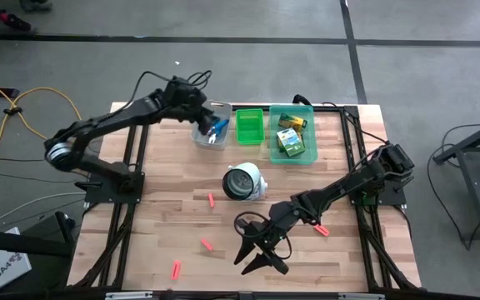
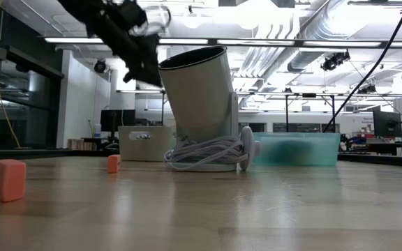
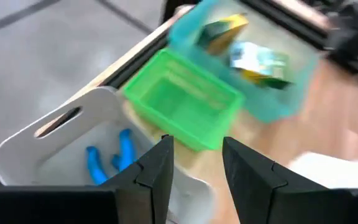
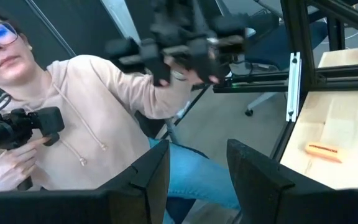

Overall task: Pick & Place School Supplies
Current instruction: Put the orange eraser into the green bin

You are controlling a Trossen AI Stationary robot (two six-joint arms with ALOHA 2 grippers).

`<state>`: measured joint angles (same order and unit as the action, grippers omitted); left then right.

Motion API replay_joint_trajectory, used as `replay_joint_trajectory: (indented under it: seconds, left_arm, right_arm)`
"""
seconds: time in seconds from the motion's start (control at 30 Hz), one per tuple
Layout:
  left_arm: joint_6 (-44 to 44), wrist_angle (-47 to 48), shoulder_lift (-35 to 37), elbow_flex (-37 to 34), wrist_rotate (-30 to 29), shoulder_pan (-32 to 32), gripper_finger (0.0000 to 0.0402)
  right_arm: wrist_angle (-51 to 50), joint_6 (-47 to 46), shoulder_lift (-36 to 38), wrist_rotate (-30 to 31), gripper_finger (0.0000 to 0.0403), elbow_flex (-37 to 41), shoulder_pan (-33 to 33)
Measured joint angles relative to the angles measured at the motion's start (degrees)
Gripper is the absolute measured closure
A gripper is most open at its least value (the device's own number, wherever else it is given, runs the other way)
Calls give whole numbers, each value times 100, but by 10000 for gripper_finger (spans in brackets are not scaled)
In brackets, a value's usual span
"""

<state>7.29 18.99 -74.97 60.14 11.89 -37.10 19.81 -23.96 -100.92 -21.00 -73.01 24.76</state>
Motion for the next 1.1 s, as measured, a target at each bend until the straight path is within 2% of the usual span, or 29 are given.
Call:
replay_joint_trajectory:
  seconds: [0.13, 0.37, 0.77, 0.93, 1.1]
  left_arm:
    - [2, 534, 636, 4, -32, 451, 268]
    - [159, 1445, 1329, 7, -731, 1416, 268]
    - [417, 1698, 1356, 2, -790, 2643, 268]
    - [462, 1719, 1325, 2, -1075, 2941, 268]
    - [597, 1706, 1328, 2, -1094, 3257, 268]
  right_arm:
    - [-60, 21, 0, 1, 254, 0, -51]
    - [-865, 3, 0, -22, 254, 0, -183]
    - [-4372, -1714, 328, -25, 254, 5, -368]
    - [-5610, -2429, 420, 52, 254, 0, -146]
    - [-6599, -3041, 420, 507, 254, 0, 254]
